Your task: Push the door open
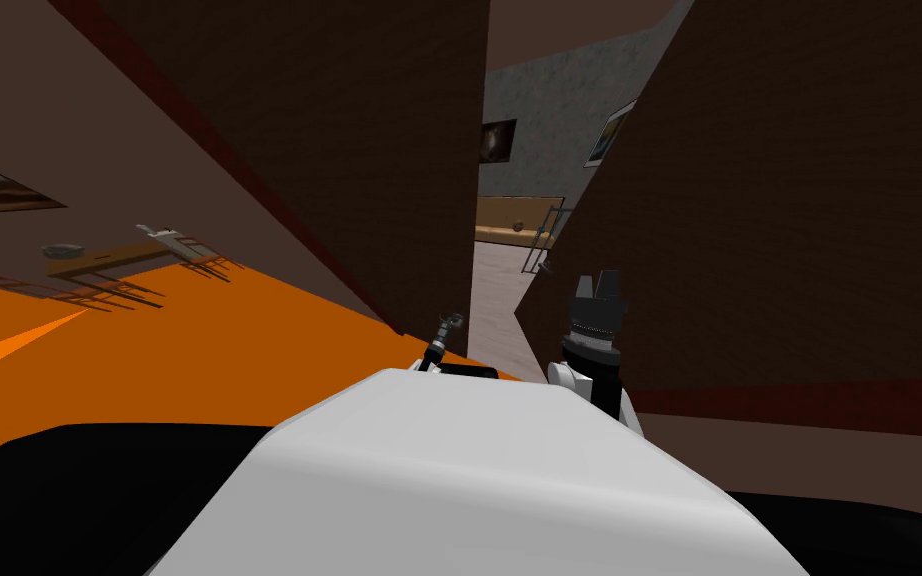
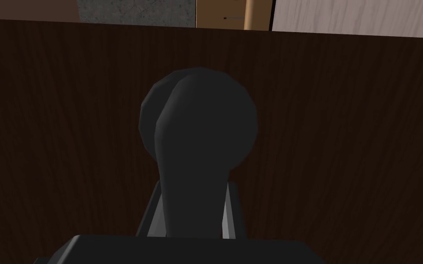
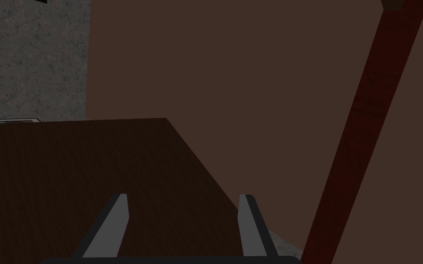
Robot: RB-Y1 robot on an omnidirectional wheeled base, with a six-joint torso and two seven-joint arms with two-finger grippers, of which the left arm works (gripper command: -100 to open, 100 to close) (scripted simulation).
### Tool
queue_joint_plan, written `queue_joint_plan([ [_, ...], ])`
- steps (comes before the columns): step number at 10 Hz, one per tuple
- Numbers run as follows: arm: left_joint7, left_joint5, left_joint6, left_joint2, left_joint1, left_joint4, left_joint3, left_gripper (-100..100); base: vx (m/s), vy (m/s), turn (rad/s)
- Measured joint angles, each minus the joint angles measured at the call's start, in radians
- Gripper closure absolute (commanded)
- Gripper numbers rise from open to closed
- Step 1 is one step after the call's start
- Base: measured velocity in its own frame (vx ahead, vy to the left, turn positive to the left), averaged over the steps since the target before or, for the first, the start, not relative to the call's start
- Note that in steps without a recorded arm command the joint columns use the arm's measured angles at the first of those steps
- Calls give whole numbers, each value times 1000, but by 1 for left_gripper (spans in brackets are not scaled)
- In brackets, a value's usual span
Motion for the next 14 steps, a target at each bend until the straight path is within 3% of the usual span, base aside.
queue_joint_plan([
  [4, -1, 3, 9, 6, 12, -1, 5, 100, 101, -46, 24],
  [7, -9, 11, 10, 7, 4, 7, 24, 100, 166, -86, 40],
  [10, -18, 25, 10, 12, -5, 10, 57, 100, 177, -112, 79],
  [12, -27, 36, -9, 11, -21, 43, 84, 100, 175, -105, 71],
  [14, -29, 46, 10, 19, -11, 16, 108, 100, 125, -117, 60],
])
